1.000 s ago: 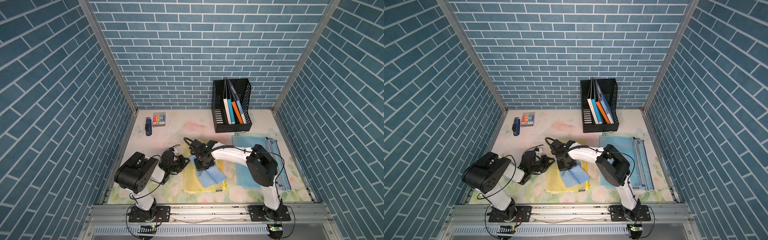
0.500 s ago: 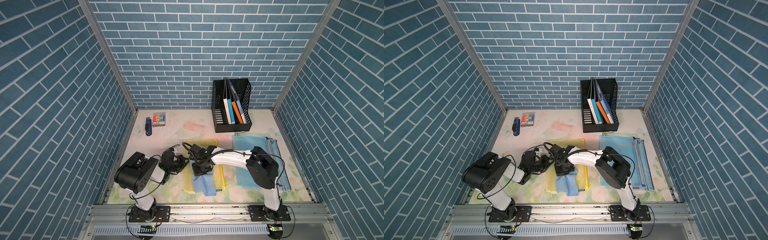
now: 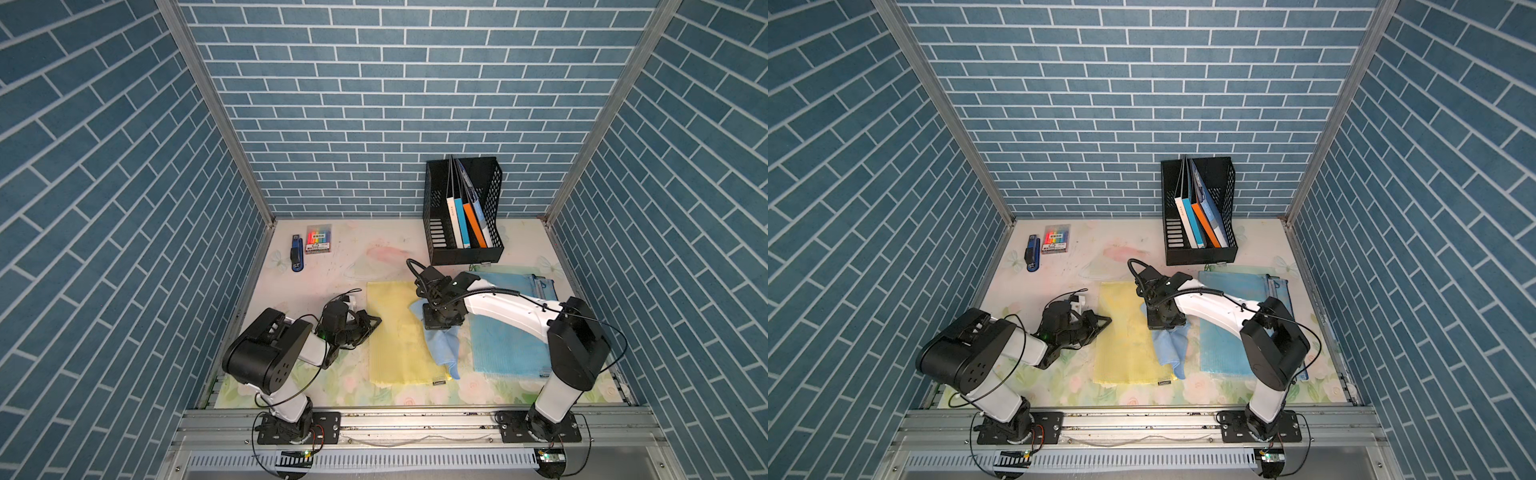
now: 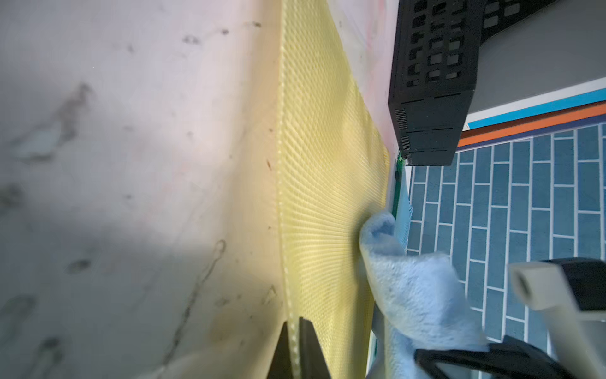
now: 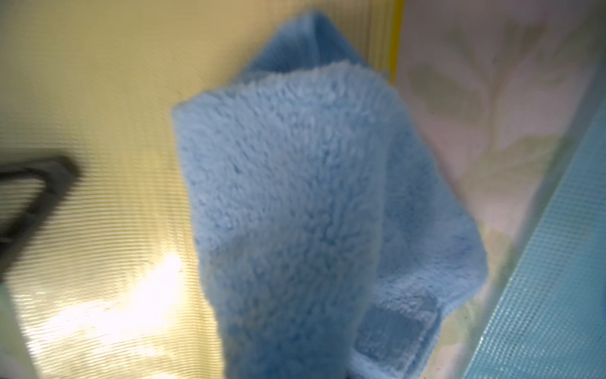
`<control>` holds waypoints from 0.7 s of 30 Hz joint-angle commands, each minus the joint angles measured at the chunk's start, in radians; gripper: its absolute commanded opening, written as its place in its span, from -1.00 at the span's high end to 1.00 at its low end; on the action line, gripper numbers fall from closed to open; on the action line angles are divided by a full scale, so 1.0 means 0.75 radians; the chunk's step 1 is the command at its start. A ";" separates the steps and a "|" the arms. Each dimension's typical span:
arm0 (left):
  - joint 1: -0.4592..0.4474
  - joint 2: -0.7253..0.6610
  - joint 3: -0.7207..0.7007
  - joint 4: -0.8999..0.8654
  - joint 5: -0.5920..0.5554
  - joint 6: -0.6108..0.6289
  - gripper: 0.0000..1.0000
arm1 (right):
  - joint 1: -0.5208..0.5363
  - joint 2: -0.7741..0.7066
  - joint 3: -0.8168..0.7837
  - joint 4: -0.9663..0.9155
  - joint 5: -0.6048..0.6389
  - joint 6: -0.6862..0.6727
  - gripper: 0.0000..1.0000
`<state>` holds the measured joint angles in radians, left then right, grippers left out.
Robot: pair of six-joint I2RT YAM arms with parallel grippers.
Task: Wipe the document bag
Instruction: Wipe the dirt from the document bag.
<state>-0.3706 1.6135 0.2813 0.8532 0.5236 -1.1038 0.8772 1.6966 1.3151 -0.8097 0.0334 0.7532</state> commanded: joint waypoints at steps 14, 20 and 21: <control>-0.148 -0.345 0.301 -0.362 0.011 0.054 1.00 | -0.119 -0.479 0.239 -0.384 0.397 -0.129 1.00; -0.140 -0.361 0.372 -0.470 0.011 0.091 1.00 | -0.135 -0.487 0.159 -0.368 0.320 -0.115 1.00; -0.135 -0.369 0.372 -0.481 0.014 0.095 1.00 | -0.135 -0.483 0.139 -0.354 0.302 -0.105 1.00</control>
<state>-0.4774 1.3575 0.5407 0.5556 0.5362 -1.0649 0.7761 1.3205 1.4578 -1.0496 0.2802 0.6731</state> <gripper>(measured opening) 0.057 0.070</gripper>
